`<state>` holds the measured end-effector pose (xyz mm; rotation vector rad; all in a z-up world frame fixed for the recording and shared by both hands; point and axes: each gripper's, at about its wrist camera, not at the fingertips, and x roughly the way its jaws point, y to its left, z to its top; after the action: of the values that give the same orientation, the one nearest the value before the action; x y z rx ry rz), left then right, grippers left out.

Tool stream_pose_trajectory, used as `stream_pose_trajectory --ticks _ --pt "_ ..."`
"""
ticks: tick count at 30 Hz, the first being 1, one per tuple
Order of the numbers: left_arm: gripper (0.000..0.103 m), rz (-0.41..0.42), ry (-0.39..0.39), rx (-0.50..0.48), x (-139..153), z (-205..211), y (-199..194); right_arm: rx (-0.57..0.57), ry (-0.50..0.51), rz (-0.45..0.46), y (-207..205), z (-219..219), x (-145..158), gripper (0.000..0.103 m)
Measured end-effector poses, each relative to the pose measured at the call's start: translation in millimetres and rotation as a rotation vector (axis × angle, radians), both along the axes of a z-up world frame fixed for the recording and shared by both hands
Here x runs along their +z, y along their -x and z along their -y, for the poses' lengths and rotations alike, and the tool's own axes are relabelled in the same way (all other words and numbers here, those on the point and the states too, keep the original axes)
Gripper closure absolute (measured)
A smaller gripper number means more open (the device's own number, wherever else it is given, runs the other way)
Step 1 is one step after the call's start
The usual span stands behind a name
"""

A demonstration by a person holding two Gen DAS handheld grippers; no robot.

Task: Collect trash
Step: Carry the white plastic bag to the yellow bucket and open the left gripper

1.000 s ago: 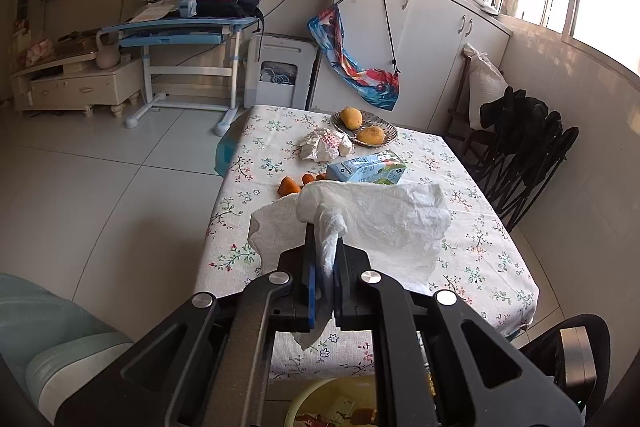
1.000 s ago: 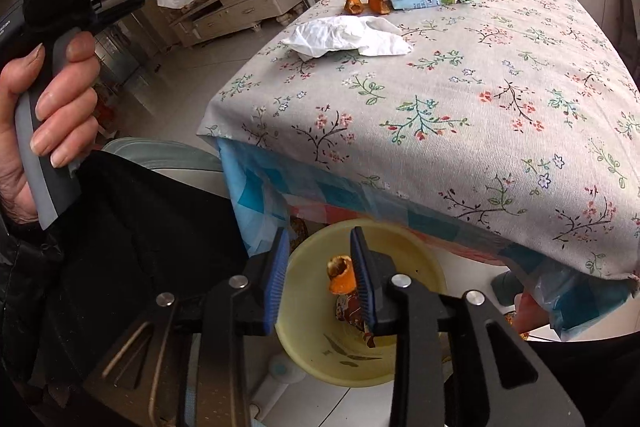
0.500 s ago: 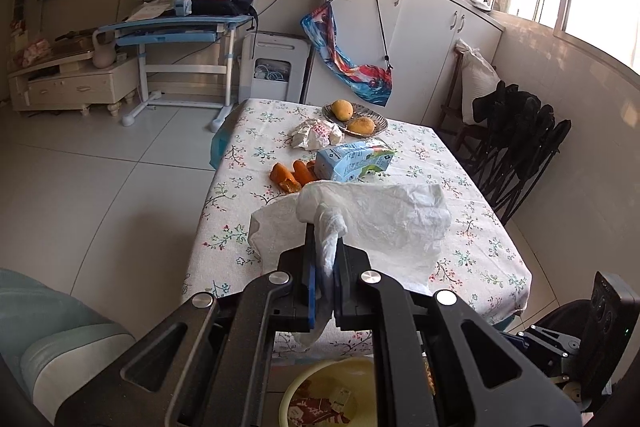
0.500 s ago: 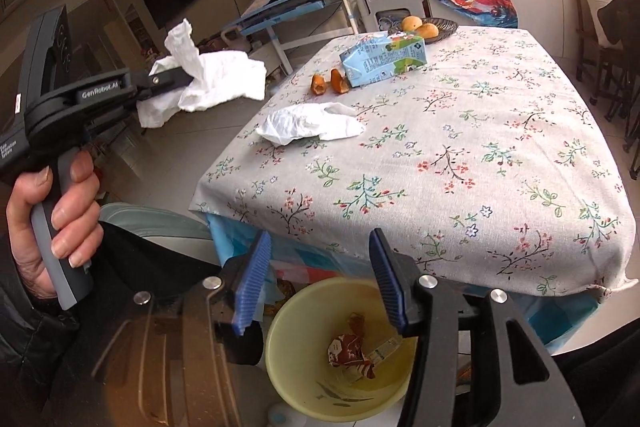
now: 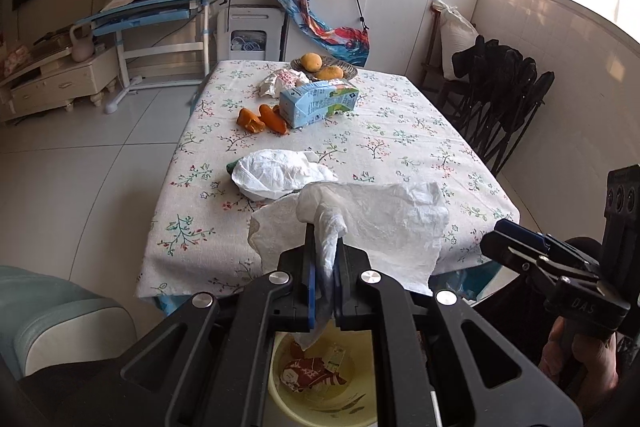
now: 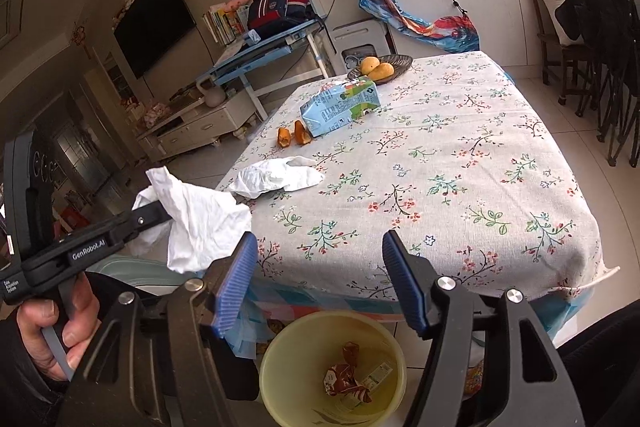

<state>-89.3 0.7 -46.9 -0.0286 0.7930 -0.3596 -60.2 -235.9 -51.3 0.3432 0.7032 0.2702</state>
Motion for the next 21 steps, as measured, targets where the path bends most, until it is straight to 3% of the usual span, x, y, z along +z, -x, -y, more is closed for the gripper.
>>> stream_pose_trajectory --ticks 10,12,16,21 --pt "0.096 -0.172 -0.13 -0.099 -55 35 33 -0.004 -0.021 0.005 4 4 2 0.039" --pt "0.089 -0.198 -0.149 -0.111 -60 38 35 -0.004 -0.021 0.006 4 3 2 0.039" --pt "0.058 -0.21 -0.145 -0.104 -61 36 35 -0.01 -0.023 0.009 5 5 3 0.038" --pt "0.054 -0.198 -0.125 -0.091 -56 34 34 -0.02 -0.032 0.007 5 8 3 0.038"
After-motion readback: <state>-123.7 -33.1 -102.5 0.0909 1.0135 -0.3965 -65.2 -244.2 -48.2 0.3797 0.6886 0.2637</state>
